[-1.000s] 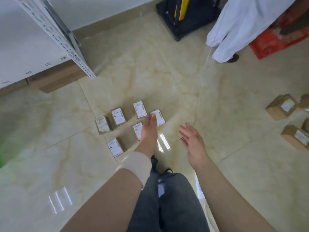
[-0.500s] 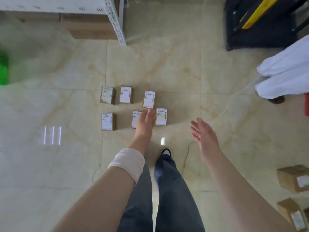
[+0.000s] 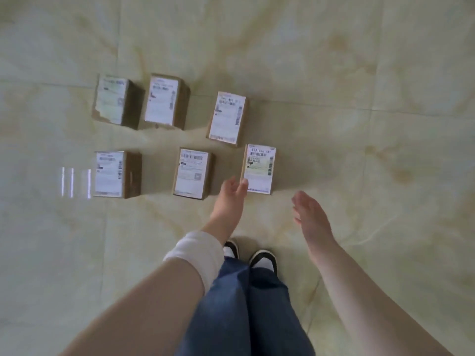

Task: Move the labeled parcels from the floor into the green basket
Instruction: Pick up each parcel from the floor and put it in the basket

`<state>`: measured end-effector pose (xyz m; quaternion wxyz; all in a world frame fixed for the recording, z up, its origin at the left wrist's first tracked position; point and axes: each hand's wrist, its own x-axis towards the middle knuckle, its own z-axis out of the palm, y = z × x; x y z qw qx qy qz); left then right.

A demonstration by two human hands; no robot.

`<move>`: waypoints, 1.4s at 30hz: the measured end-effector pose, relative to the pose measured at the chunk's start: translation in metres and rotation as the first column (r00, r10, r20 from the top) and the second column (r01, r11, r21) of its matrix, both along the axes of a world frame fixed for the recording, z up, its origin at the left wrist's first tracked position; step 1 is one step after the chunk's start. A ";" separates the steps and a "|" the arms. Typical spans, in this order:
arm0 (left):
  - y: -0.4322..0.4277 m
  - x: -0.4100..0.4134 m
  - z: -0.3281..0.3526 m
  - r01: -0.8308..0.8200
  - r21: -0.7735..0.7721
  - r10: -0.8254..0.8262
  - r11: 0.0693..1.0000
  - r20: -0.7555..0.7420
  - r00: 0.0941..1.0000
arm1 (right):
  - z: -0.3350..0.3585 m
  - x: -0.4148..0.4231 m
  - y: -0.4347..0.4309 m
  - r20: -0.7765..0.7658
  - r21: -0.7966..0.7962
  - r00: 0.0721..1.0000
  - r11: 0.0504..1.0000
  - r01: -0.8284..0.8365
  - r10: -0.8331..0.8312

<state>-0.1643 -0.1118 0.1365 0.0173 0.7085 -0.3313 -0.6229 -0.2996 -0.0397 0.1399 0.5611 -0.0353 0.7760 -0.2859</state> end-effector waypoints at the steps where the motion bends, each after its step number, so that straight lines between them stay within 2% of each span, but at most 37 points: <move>1: -0.006 0.000 -0.029 0.009 -0.006 -0.009 1.000 0.015 1.000 | -0.035 0.002 -0.005 -0.023 -0.004 1.000 1.000 0.009 -0.009; 6: -0.025 -0.007 -0.141 0.033 -0.100 -0.033 0.994 0.010 0.999 | -0.155 0.014 -0.044 -0.024 -0.176 0.999 0.984 -0.029 0.025; 9: -0.025 -0.013 -0.180 -0.019 -0.146 0.014 0.989 -0.035 0.999 | -0.197 0.012 -0.061 0.016 -0.241 0.998 0.969 0.061 -0.059; 13: -0.019 -0.020 -0.191 -0.193 -0.108 0.175 0.975 -0.164 0.971 | -0.209 0.013 -0.062 0.112 -0.288 0.986 0.946 0.149 -0.121; 16: -0.011 -0.021 -0.169 -0.258 -0.081 0.237 0.963 -0.205 0.950 | -0.183 0.019 -0.050 0.159 -0.265 0.971 0.940 0.215 -0.177; 20: 0.003 -0.013 -0.082 -0.247 -0.025 0.230 0.969 -0.279 0.932 | -0.096 0.024 -0.026 0.152 -0.217 0.977 0.960 0.179 -0.148; 24: 0.020 0.007 0.048 -0.216 -0.063 0.180 0.974 -0.360 0.915 | 0.041 0.029 -0.017 0.194 -0.212 0.975 0.965 0.152 -0.111; 27: 0.020 0.024 0.158 -0.299 -0.089 0.239 0.950 -0.409 0.881 | 0.158 0.039 -0.021 0.240 -0.248 0.970 0.964 0.091 -0.029; 33: 0.007 0.060 0.358 -0.458 -0.199 0.303 0.866 -0.520 0.799 | 0.359 0.072 -0.052 0.170 -0.379 0.977 0.924 -0.053 0.126; 37: 0.008 0.102 0.435 -0.594 -0.223 0.382 0.773 -0.584 0.716 | 0.439 0.114 -0.066 0.123 -0.438 0.964 0.884 -0.160 0.235; 42: 0.022 0.194 0.496 -0.710 -0.245 0.464 0.660 -0.611 0.642 | 0.497 0.208 -0.071 0.141 -0.477 0.928 0.845 -0.241 0.344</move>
